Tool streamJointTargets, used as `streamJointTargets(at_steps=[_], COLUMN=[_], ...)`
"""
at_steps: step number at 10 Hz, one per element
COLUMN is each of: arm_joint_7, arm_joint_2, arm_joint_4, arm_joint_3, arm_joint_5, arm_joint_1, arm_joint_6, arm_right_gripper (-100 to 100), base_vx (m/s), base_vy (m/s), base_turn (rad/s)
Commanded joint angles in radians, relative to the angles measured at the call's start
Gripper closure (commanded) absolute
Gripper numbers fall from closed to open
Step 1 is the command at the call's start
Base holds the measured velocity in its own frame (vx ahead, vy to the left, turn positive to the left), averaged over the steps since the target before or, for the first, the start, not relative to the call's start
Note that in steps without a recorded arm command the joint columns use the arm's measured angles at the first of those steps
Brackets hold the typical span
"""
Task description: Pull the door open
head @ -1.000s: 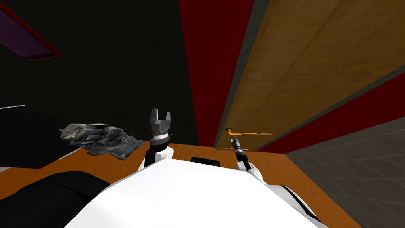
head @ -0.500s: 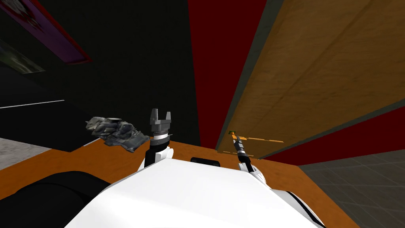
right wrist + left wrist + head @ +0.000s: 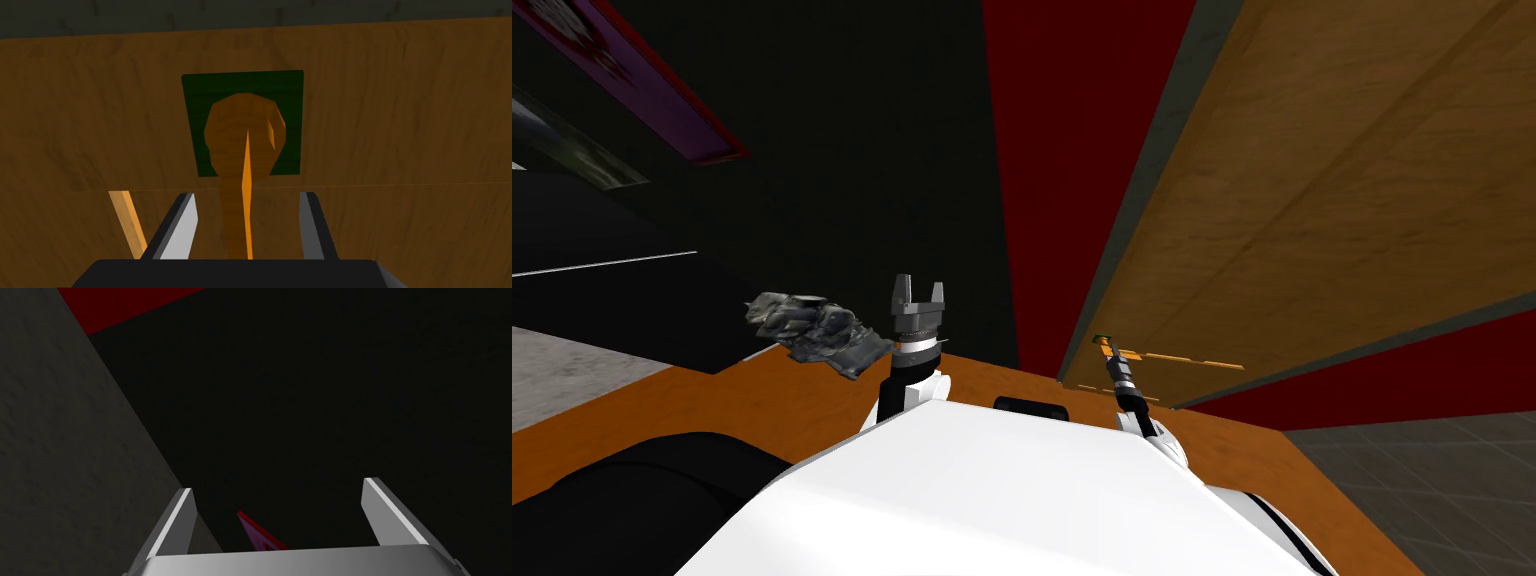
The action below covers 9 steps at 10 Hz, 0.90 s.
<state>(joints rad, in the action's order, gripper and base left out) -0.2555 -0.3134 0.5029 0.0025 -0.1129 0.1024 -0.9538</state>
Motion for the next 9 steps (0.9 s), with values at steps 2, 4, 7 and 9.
streamJointTargets(at_steps=[2, 4, 7, 9], arm_joint_7=[0.0, 0.0, -0.008, -0.018], arm_joint_2=[0.0, 0.0, -0.005, -0.012], arm_joint_4=[0.002, 0.002, -0.006, -0.014], arm_joint_3=[0.0, 0.0, 0.0, 0.001], arm_joint_5=[0.0, 0.0, 0.006, 0.014], arm_joint_1=[-0.001, -0.001, 0.0, 0.002], arm_joint_6=[0.002, 0.002, -0.001, -0.008], arm_right_gripper=[100, 100, 100, 100], base_vx=[-0.004, 0.0, -0.107, -0.182], base_vy=[0.004, 0.0, -0.027, -0.069], base_turn=[-0.002, 0.0, 0.105, 0.163])
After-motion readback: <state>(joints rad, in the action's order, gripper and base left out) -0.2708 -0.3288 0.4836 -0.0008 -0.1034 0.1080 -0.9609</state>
